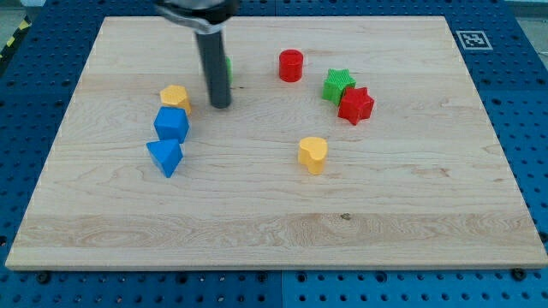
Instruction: Move your arm close to the yellow heart
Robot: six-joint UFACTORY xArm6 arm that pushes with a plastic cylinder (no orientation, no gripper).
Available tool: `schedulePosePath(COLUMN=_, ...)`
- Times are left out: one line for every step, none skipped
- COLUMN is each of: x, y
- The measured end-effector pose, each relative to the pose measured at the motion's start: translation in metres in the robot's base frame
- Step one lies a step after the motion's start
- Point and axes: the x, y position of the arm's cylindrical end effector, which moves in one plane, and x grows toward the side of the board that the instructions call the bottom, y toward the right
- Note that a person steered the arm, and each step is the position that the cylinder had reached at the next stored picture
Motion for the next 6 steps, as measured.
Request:
schedulePosePath(x=0.002, y=0.052)
schedulePosePath(x=0.020, y=0.095)
schedulePosePath(x=0.044, y=0.147)
schedulePosePath(x=0.088, y=0.168)
schedulePosePath(x=0.125, y=0.142)
schedulePosePath(x=0.127, y=0.134)
